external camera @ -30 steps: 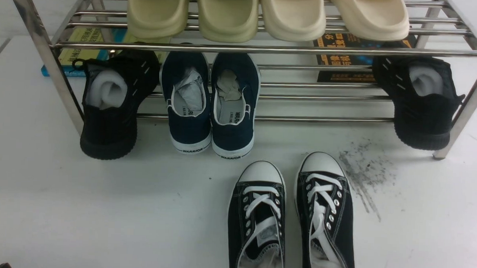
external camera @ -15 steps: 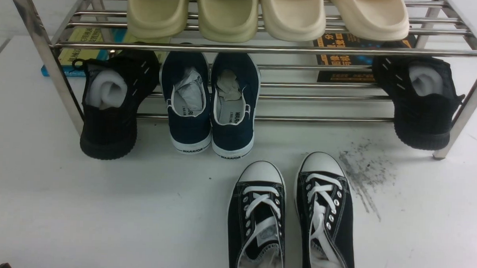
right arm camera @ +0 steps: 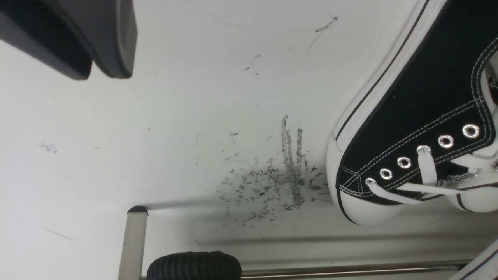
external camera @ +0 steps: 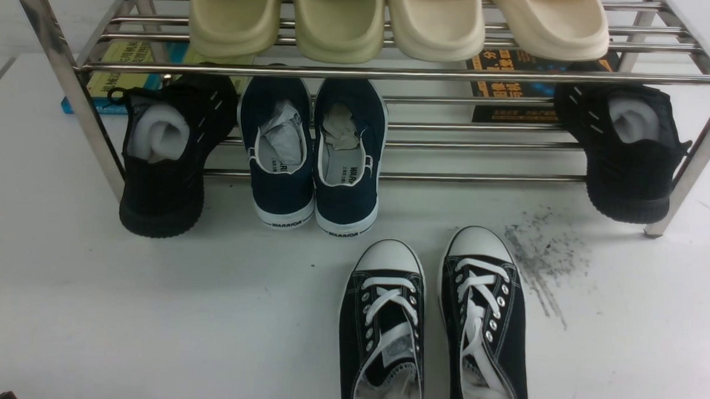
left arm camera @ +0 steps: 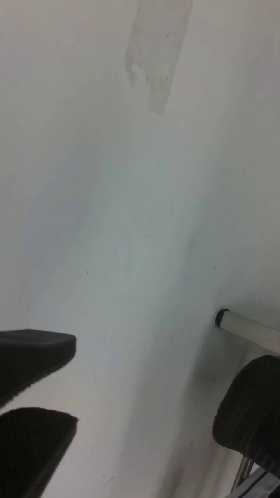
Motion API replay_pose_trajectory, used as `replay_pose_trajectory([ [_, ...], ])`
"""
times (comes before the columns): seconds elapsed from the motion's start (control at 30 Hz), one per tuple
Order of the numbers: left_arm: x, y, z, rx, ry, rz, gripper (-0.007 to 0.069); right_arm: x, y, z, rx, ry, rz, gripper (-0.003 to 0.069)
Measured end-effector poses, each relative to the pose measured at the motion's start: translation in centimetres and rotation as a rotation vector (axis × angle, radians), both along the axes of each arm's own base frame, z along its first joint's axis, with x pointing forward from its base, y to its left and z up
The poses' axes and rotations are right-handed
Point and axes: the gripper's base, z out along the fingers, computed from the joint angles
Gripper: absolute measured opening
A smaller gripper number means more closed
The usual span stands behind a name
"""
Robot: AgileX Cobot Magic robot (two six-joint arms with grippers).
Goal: Take the shoes off the shelf with your hand on the white table.
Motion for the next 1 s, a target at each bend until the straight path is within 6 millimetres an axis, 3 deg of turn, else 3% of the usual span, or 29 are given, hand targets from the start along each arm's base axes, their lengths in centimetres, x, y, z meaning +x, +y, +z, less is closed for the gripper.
replay_pose_trajectory([
  [1.0,0.0,0.0,0.0,0.0,0.0,0.0,0.0242,0.0,0.0,0.0,0.0,0.0,0.0,0.0137],
])
